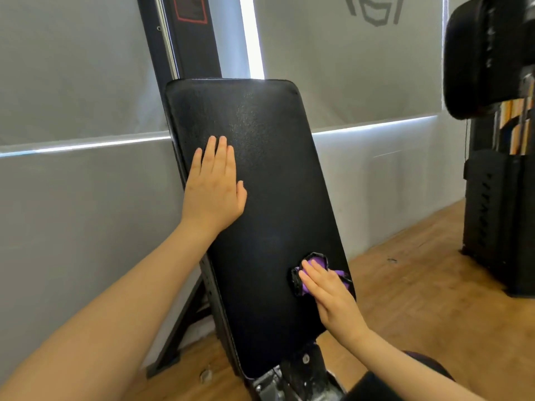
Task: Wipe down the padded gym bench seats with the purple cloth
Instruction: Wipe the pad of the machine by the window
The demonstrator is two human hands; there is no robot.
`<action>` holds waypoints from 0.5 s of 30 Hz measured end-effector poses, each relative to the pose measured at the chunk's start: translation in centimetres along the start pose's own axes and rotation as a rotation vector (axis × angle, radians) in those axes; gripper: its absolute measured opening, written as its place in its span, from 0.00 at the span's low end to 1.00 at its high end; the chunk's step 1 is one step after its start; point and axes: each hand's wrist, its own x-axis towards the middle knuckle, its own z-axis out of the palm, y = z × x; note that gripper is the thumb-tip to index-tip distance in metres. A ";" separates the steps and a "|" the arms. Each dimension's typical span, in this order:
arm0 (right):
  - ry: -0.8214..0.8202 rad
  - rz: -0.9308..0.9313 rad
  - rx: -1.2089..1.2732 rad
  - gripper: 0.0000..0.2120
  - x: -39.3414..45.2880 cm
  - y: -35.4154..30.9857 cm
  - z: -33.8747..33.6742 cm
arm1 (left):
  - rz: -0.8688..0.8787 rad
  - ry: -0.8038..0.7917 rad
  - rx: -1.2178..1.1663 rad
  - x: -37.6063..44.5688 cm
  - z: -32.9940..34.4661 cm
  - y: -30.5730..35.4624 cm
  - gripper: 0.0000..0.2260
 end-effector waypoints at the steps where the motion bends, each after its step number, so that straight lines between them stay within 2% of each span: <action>1: -0.015 0.005 -0.013 0.25 -0.6 0.0 -0.1 | 0.001 0.008 0.002 -0.1 0.0 0.1 0.28; 3: -0.045 0.014 -0.006 0.29 -1.5 -0.1 -0.2 | -0.003 0.030 0.004 -0.8 0.0 0.8 0.24; 5: -0.055 0.027 0.004 0.35 -2.2 0.0 -0.1 | 0.034 -0.002 -0.002 -2.7 0.3 2.6 0.26; 8: -0.067 0.009 -0.012 0.41 -3.7 0.6 0.0 | 0.341 -0.154 -0.008 -7.6 1.6 6.1 0.31; 10: -0.142 -0.086 -0.099 0.47 -4.9 1.3 -0.1 | 0.538 -0.220 0.044 -9.7 2.2 7.2 0.30; 12: -0.252 -0.172 -0.176 0.51 -5.5 1.9 -0.5 | 0.595 -0.242 0.076 -10.0 2.4 7.3 0.27; 15: -0.347 -0.291 -0.267 0.49 -5.3 2.8 -1.7 | 0.580 -0.257 0.072 -9.9 2.4 7.2 0.26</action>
